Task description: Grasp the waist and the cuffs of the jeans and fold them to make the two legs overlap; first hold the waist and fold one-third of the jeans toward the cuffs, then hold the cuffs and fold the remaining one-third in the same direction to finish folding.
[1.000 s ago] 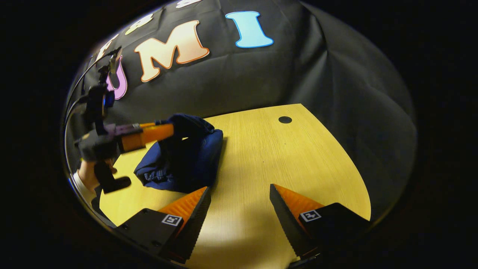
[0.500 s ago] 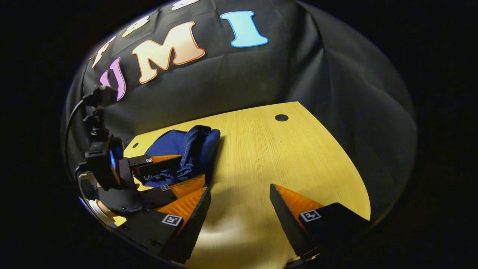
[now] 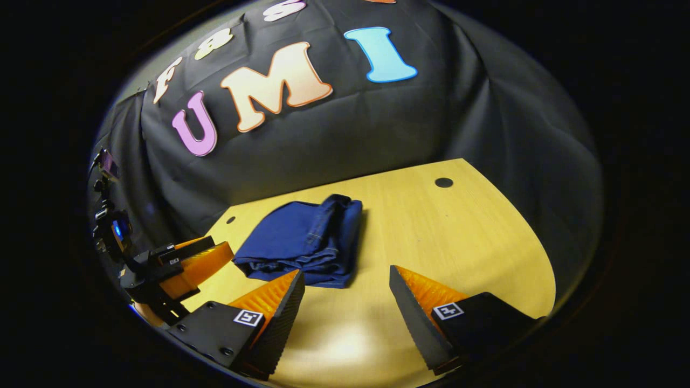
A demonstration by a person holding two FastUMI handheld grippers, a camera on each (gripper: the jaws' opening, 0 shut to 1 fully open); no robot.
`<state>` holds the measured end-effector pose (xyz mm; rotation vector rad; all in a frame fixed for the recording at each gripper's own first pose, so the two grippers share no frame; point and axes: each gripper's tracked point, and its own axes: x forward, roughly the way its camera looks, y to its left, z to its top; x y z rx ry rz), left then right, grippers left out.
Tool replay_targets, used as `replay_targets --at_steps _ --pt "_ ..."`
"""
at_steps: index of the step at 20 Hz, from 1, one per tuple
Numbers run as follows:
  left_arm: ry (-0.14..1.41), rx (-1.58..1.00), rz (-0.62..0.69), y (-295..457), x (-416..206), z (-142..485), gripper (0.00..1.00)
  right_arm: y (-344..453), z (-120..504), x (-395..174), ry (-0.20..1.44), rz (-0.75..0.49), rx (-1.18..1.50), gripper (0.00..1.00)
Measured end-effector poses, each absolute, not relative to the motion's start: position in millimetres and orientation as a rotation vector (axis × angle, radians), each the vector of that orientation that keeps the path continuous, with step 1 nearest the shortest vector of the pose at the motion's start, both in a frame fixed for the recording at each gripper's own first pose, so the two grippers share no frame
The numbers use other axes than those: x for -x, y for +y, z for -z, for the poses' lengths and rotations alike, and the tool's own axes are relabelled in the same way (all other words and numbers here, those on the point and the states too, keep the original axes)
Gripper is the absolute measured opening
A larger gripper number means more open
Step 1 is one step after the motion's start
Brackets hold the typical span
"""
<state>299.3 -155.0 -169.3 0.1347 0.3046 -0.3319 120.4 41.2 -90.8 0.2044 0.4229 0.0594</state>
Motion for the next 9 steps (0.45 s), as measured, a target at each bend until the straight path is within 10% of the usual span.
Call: replay_targets --at_steps 9 --pt "0.329 -0.111 0.39 -129 -283 168 0.95 80 66 -99 0.347 -0.017 -0.18 0.98"
